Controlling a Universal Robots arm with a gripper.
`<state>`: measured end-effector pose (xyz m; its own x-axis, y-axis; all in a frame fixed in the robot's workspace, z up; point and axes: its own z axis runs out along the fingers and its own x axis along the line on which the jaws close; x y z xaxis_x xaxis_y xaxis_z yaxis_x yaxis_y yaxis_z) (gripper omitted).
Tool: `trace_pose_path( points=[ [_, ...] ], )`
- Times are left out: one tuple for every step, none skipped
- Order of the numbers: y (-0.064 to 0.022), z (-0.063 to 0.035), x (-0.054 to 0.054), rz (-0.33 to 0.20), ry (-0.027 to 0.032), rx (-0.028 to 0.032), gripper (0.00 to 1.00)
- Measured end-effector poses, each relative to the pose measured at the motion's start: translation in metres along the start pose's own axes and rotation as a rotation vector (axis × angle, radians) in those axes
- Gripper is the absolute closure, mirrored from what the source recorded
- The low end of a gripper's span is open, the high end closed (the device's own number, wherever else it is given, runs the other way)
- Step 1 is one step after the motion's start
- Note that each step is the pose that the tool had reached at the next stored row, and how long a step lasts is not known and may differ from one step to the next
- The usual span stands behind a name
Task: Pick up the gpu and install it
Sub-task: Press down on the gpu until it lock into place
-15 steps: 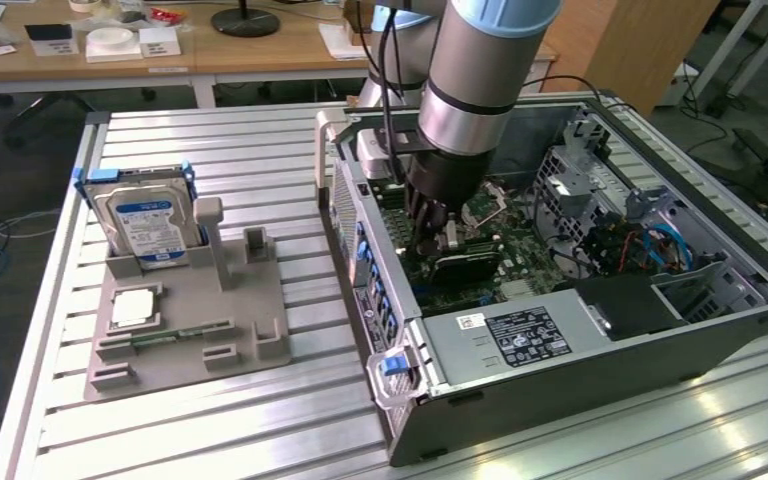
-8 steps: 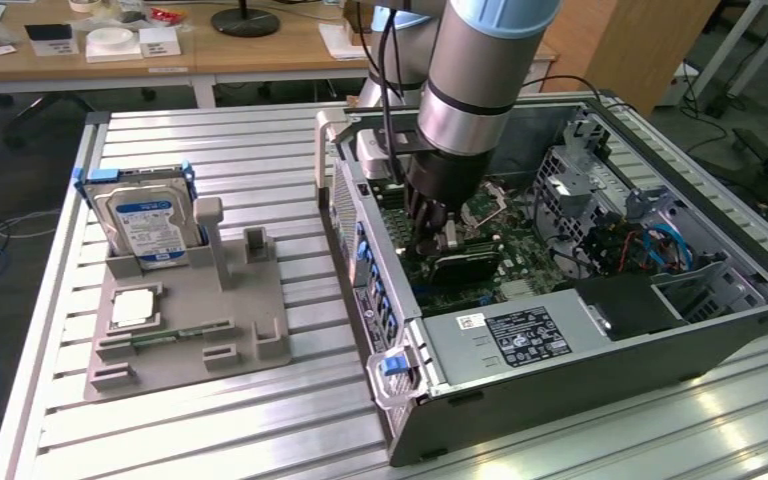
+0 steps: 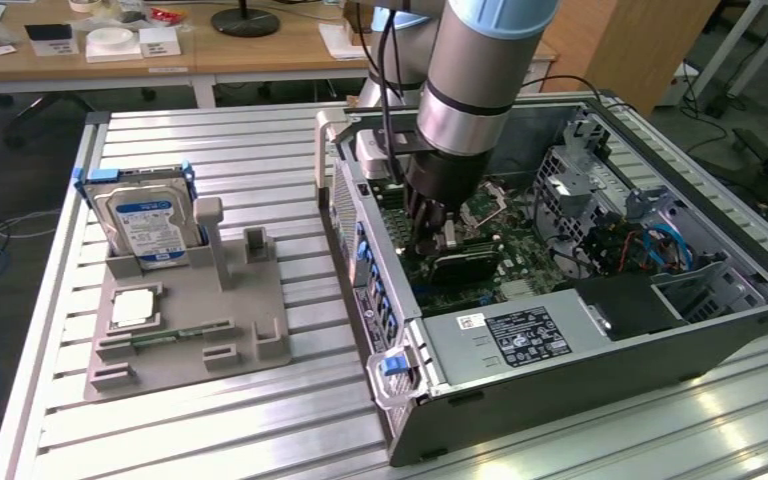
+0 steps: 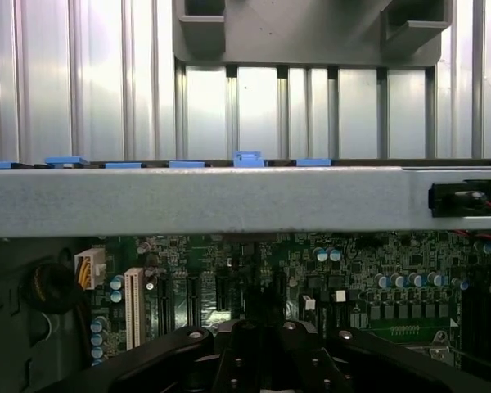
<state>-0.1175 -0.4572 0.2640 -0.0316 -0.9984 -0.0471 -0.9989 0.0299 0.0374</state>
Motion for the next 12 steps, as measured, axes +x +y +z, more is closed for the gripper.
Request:
trace_pose_path(
  points=[
    [0.0000,0.0002,-0.0001,0.000,-0.0002,0.0000,0.89],
    [0.0000,0.0004,-0.0002,0.000,-0.0002,0.0000,0.89],
    [0.0000,0.0005,-0.0002,0.000,-0.0002,0.0000,0.89],
    [0.0000,0.0007,-0.0002,0.000,-0.0002,0.0000,0.89],
    [0.0000,0.0010,-0.0002,0.000,-0.0003,-0.0001,0.89],
    [0.0000,0.0014,-0.0002,0.000,-0.0006,-0.0001,0.89],
    [0.0000,0.0018,-0.0002,0.000,-0.0008,0.0000,0.89],
    [0.0000,0.0022,-0.0002,0.000,-0.0009,0.0001,0.89],
    [0.0000,0.0028,-0.0001,0.000,-0.0011,0.0000,0.89],
    [0.0000,0.0034,-0.0001,0.000,-0.0008,-0.0001,0.89],
    [0.0000,0.0040,0.0000,0.000,-0.0001,-0.0004,0.89],
    [-0.0001,0.0048,0.0001,0.000,0.0005,-0.0007,0.89]
  ],
)
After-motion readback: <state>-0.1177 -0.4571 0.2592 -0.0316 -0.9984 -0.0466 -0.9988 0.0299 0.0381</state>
